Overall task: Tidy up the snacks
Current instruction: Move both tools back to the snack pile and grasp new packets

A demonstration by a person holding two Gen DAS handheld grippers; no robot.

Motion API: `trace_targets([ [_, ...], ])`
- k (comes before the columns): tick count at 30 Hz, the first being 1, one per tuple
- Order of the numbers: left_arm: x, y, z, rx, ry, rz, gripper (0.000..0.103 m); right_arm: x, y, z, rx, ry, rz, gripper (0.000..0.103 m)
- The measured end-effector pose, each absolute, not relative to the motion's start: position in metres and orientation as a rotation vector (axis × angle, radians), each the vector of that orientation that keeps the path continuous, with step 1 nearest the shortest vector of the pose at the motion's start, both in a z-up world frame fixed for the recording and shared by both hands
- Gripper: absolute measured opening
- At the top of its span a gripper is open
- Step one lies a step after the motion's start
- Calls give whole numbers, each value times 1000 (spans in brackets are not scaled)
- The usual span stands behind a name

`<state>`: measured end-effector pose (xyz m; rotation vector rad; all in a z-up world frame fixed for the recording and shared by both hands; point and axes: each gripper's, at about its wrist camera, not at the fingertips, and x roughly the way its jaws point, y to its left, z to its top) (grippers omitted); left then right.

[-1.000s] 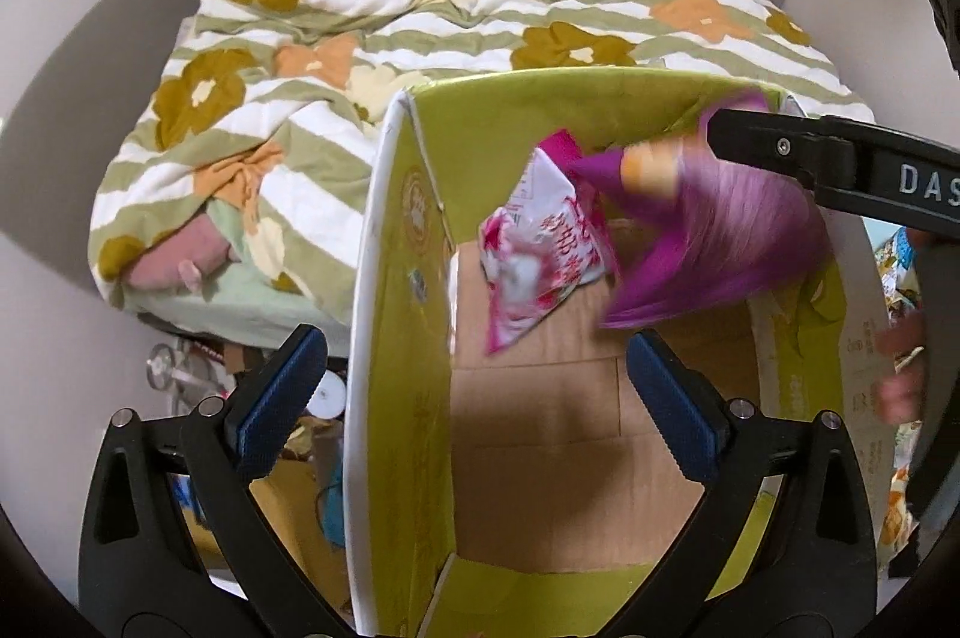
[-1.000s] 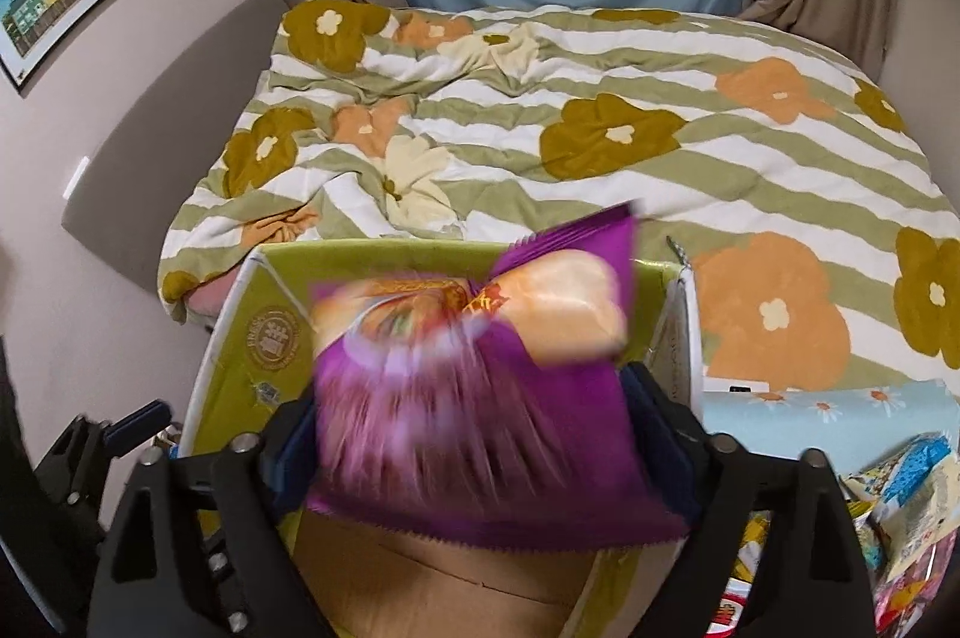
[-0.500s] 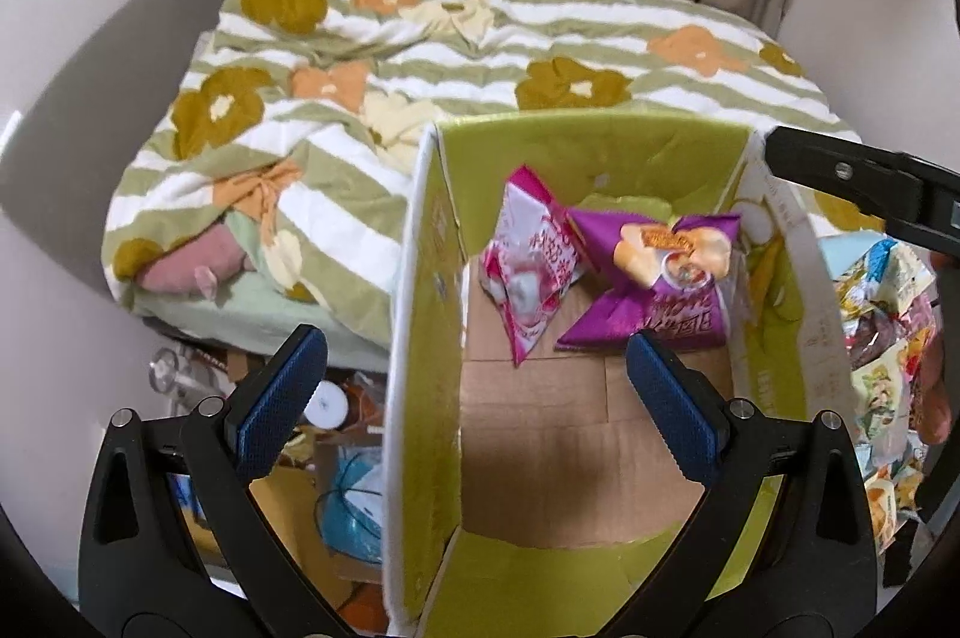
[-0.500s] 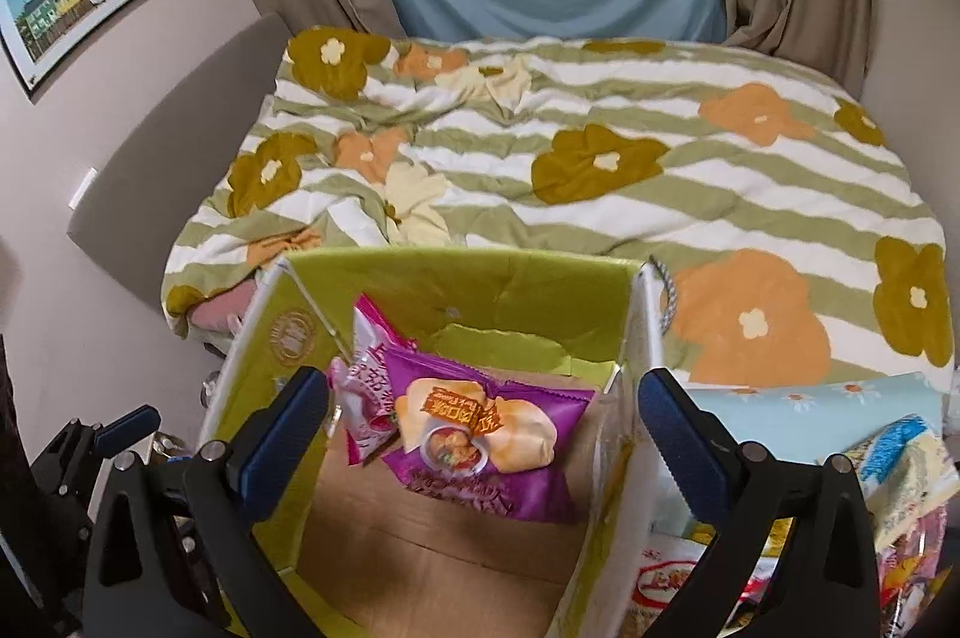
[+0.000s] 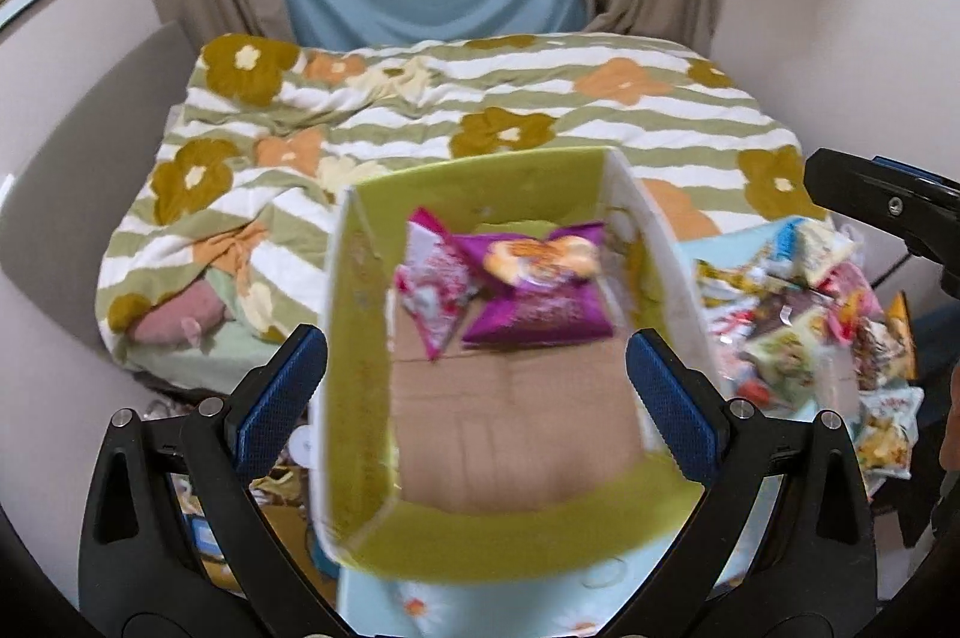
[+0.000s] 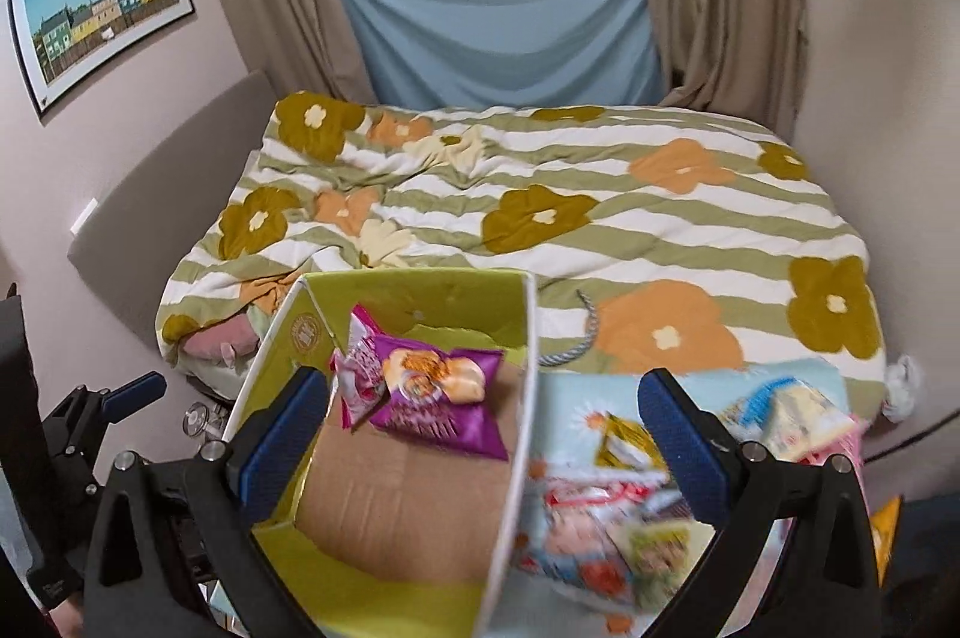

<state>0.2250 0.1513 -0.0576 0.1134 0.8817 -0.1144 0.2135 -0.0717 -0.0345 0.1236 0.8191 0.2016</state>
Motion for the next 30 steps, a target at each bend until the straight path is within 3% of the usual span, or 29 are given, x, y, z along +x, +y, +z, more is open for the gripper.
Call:
trace_targets([
  [13, 141, 24, -69, 71, 919, -215, 101, 99, -201, -36, 80, 804, 38, 103],
  [30, 101, -115, -189, -5, 1149, -289, 101, 24, -338, -138, 261, 977, -72, 103],
])
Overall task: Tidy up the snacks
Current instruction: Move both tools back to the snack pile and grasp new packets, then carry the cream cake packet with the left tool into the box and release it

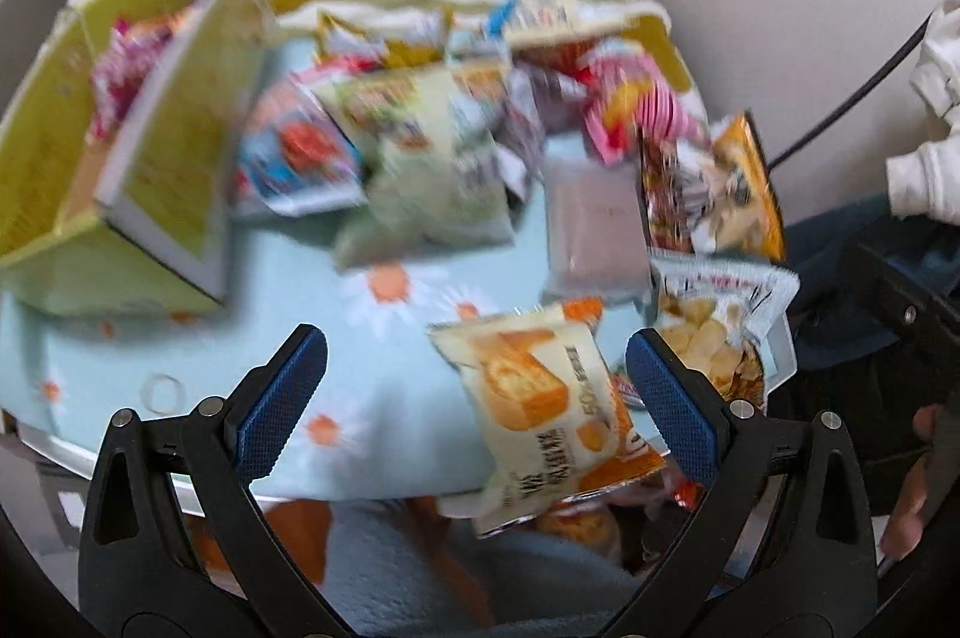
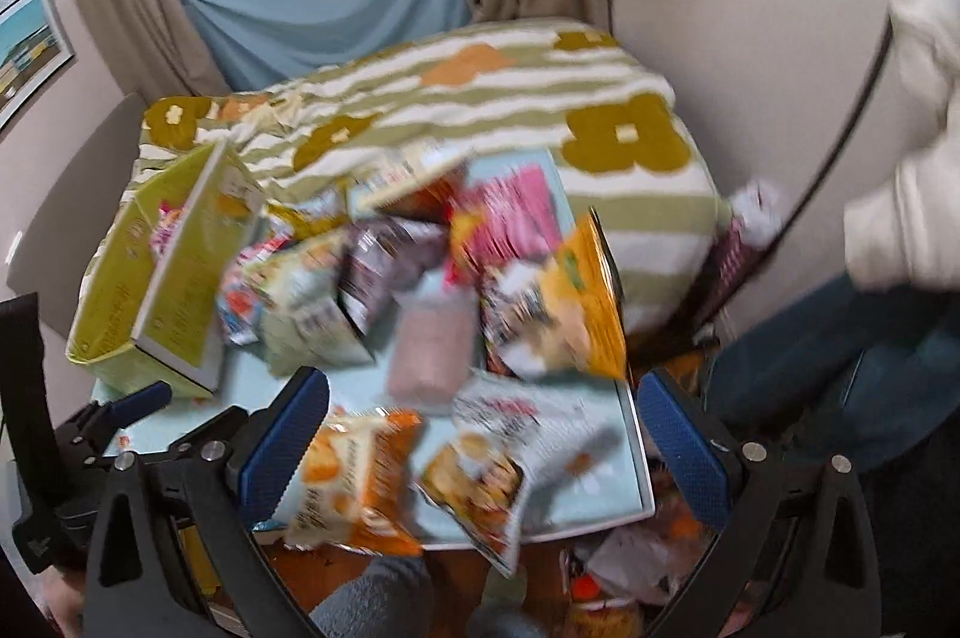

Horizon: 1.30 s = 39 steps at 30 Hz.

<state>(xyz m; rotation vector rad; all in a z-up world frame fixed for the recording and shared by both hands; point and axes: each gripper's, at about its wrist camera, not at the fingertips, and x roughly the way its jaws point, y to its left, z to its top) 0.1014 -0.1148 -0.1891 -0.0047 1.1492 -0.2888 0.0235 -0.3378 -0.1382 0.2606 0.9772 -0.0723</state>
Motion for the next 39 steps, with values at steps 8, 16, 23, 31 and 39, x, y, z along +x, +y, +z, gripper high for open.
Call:
trace_targets([
  [8, 101, -147, -236, -9, 1284, -291, 101, 22, -359, -190, 362, 1059, -76, 103],
  [16, 100, -162, -262, 23, 1343, -271, 85, 28, -366, -219, 444, 1106, -51, 103],
  [23, 97, -167, -278, 40, 1365, -290, 68, 34, -360, -233, 473, 1134, -18, 103],
  [31, 94, -159, -282, 73, 1352, -284, 66, 43, -353, -243, 493, 1161, -3, 100],
  [39, 91, -136, -277, 81, 1334, -259, 65, 49, -350, -258, 534, 1182, 13, 87],
])
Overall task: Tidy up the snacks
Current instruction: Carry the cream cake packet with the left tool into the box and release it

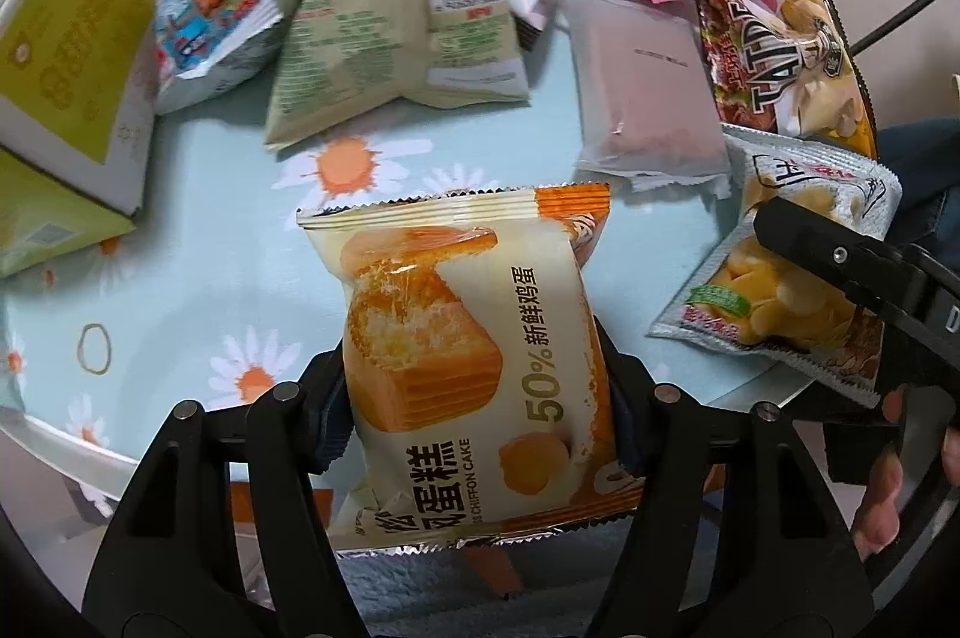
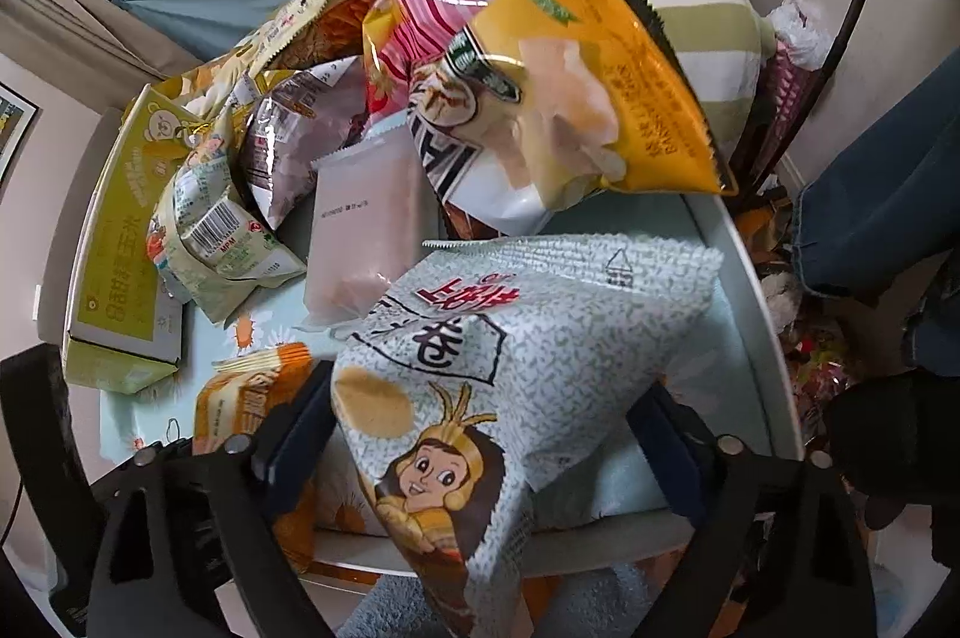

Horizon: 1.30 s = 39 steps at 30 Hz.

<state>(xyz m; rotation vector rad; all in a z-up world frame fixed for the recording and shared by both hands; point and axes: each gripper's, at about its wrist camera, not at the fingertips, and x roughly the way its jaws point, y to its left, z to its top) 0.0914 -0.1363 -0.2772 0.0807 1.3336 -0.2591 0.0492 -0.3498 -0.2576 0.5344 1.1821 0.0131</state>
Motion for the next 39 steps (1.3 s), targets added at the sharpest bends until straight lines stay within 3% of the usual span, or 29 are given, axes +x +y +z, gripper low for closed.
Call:
trace_targets([
  [7, 91, -116, -271, 75, 1310, -249, 65, 46, -344, -261, 540, 1189, 27, 54],
  [10, 87, -113, -263, 71, 1297, -255, 65, 41, -345, -257, 550, 1167, 30, 48],
  [26, 80, -106, -176, 40, 1136, -291, 65, 23, -330, -200, 500, 1075, 71, 47],
  [39, 116, -15, -85, -21, 930, -215, 65, 71, -247, -105, 386, 900, 206, 47],
])
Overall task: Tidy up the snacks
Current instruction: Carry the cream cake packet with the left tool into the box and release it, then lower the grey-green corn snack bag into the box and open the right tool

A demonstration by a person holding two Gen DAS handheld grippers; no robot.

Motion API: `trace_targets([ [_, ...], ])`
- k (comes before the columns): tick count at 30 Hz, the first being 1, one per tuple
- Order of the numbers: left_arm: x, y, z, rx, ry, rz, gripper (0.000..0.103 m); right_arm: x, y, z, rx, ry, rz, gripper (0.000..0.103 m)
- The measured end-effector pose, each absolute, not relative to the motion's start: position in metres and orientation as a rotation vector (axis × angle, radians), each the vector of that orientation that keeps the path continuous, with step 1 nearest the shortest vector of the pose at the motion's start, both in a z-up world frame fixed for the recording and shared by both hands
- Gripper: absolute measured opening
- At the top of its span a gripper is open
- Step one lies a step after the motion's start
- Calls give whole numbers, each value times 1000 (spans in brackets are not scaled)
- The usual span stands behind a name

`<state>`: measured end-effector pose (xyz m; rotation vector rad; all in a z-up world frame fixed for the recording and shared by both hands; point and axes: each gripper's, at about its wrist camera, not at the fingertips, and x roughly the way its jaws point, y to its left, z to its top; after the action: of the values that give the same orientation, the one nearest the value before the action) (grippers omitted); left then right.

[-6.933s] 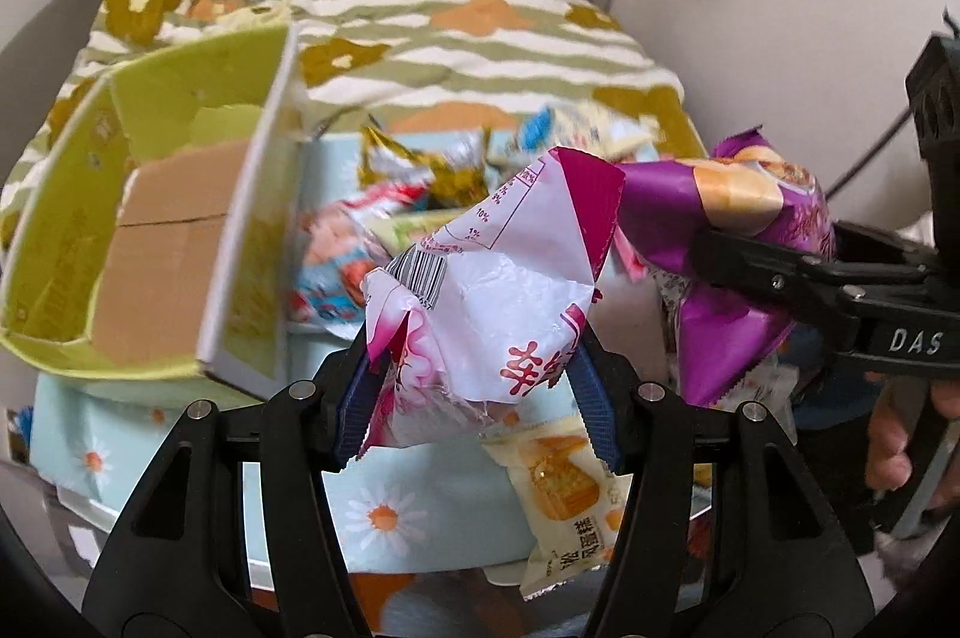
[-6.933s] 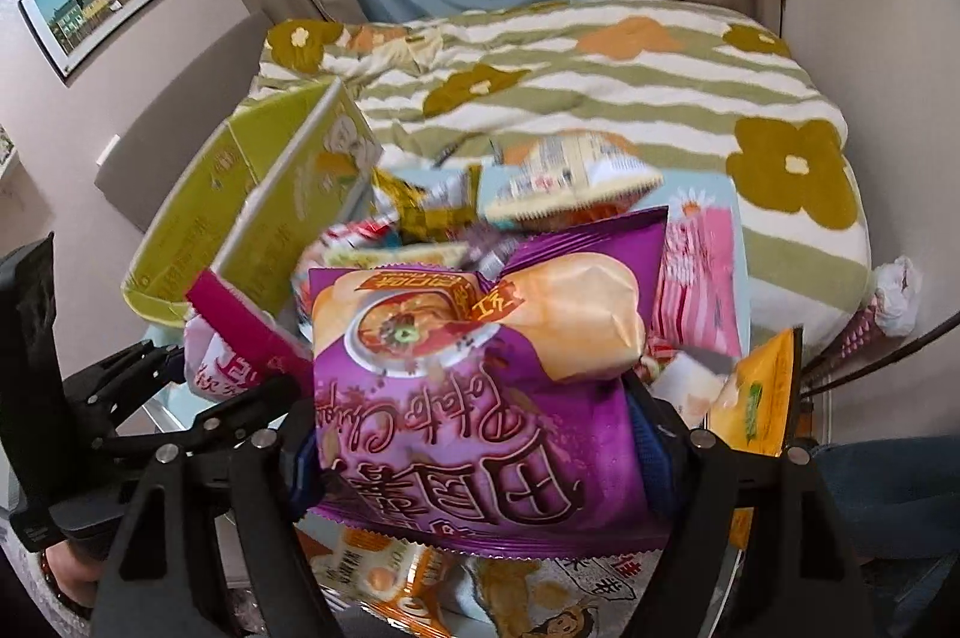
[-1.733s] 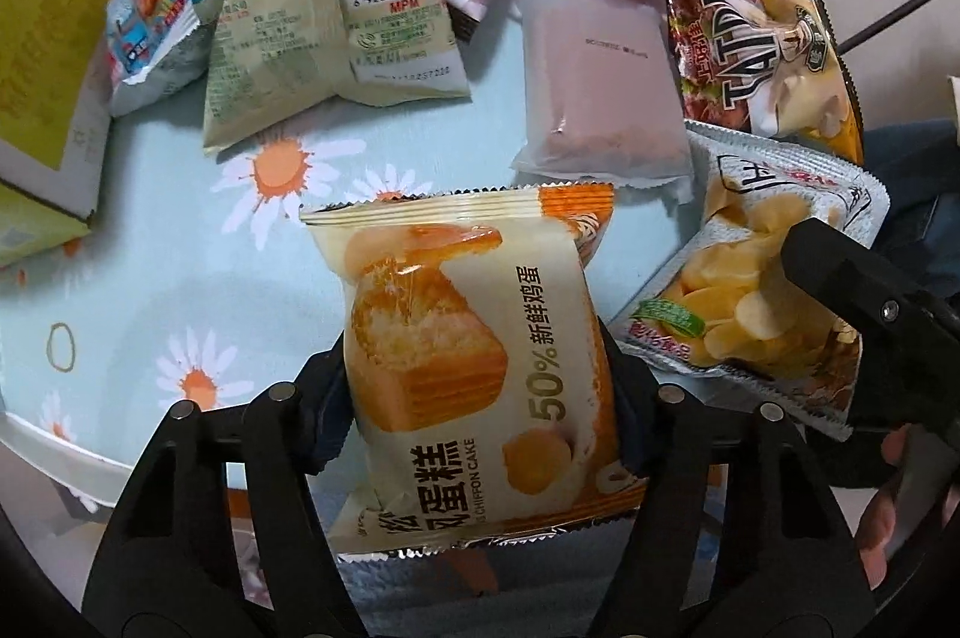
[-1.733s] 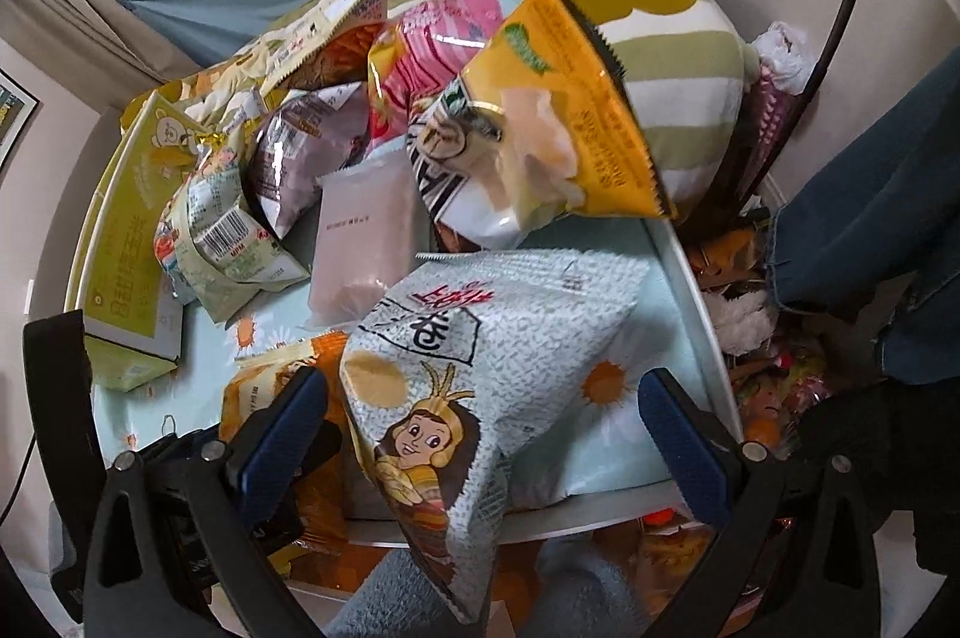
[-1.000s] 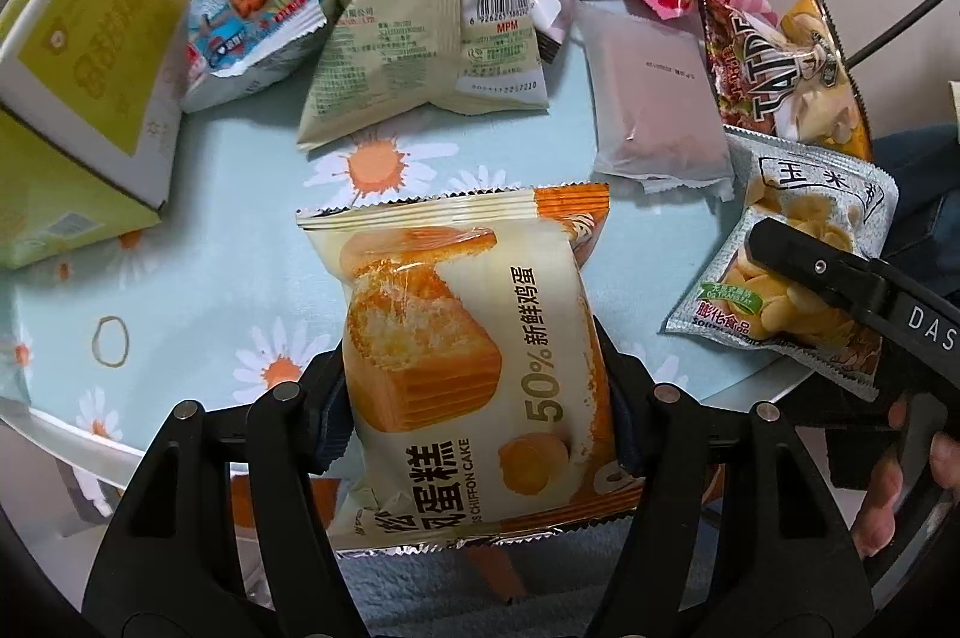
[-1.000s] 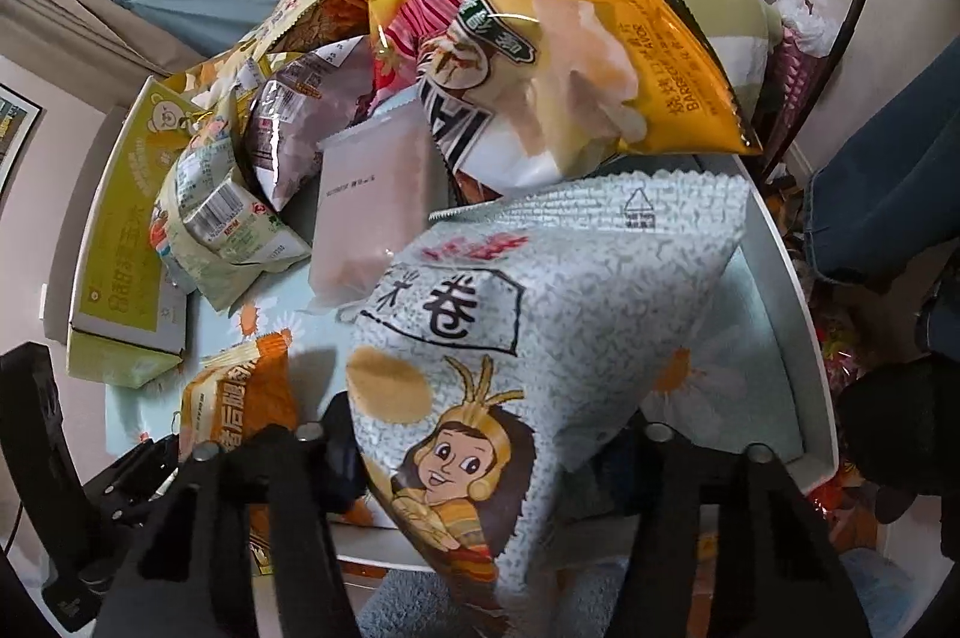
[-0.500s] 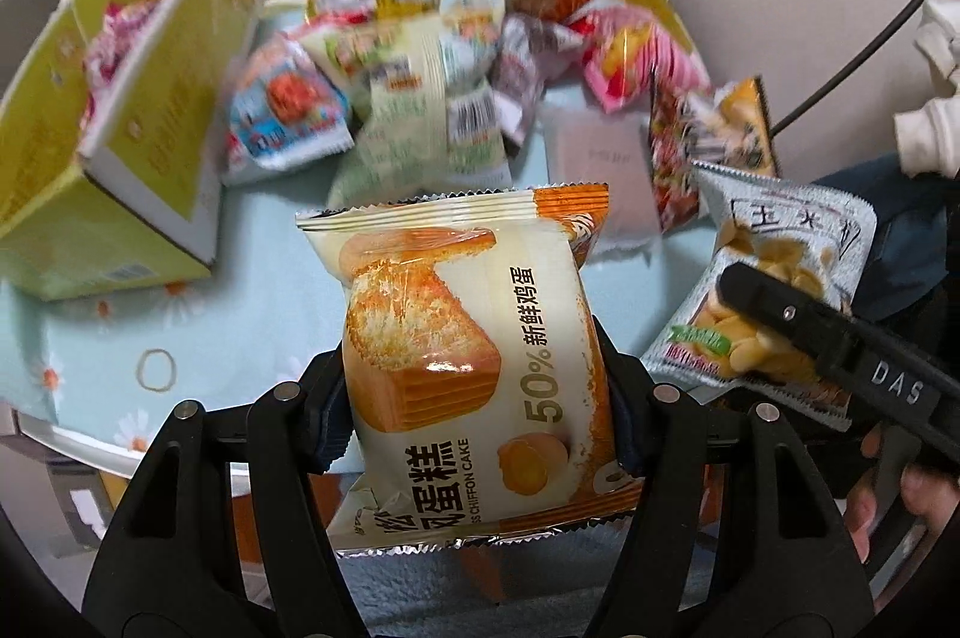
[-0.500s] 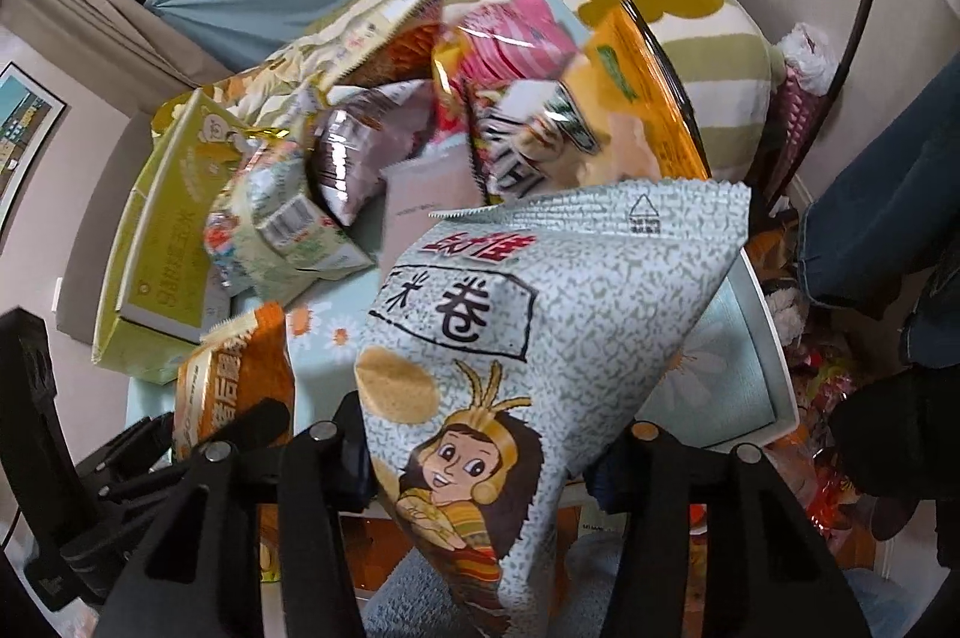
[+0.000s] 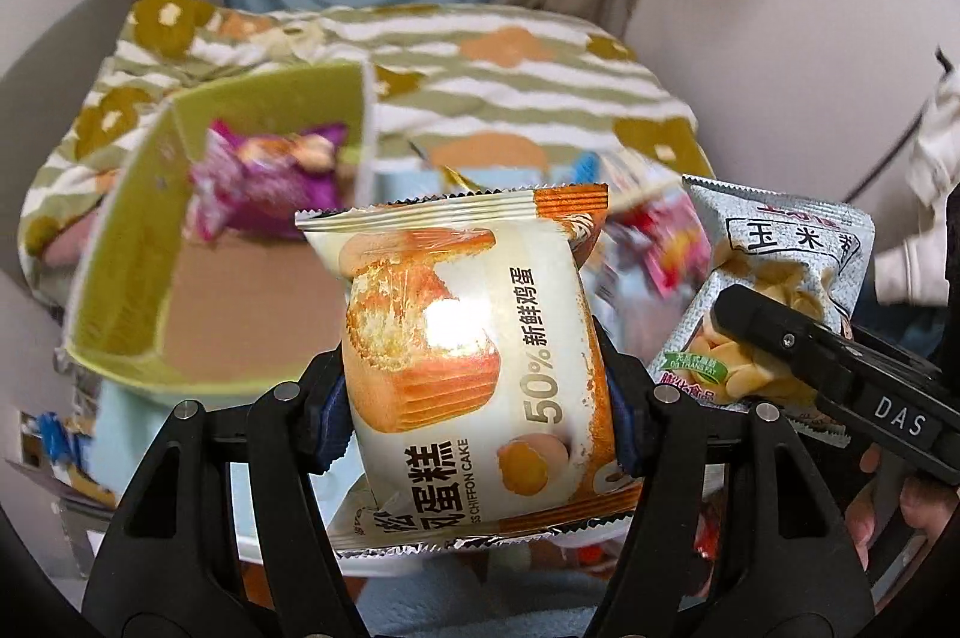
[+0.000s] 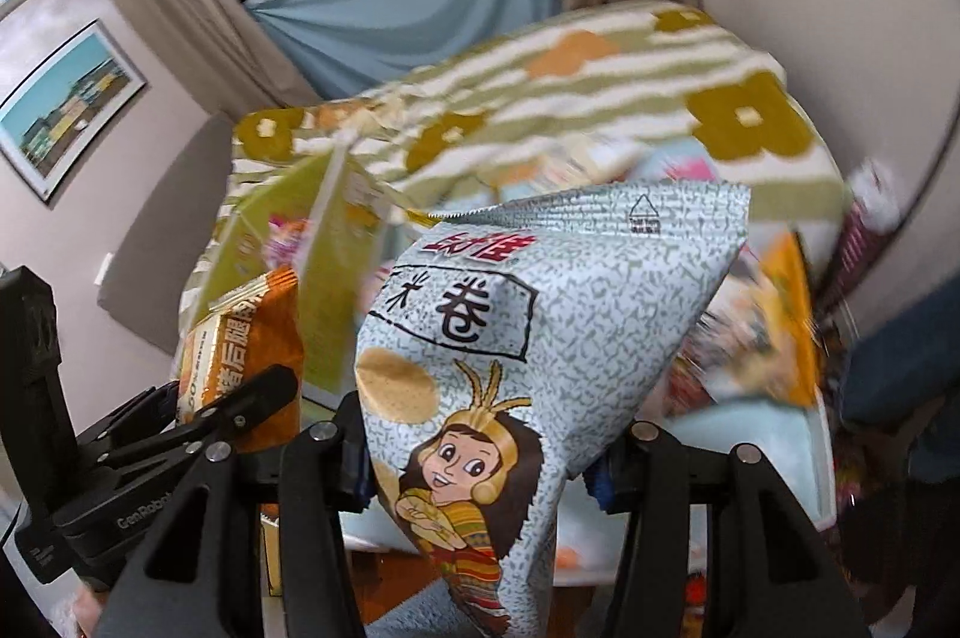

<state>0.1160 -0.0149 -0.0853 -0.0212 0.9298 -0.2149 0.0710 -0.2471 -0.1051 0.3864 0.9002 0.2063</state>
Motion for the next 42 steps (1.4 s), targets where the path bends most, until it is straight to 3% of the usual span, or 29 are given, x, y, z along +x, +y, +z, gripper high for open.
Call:
trace_targets([
  [8, 166, 81, -75, -51, 920, -107, 65, 133, -150, -88, 322, 902, 318, 47],
  [20, 254, 179, -141, -17, 1058, -80, 65, 210, -37, -108, 197, 987, 336, 47],
  [22, 261, 183, -151, -8, 1083, -80, 73, 215, -26, -112, 166, 993, 322, 47],
  [24, 264, 185, -156, 15, 1088, -79, 103, 218, -20, -117, 153, 1003, 308, 47],
  [42, 228, 217, -138, -77, 1035, -27, 103, 240, 15, -145, 57, 1126, 400, 49],
])
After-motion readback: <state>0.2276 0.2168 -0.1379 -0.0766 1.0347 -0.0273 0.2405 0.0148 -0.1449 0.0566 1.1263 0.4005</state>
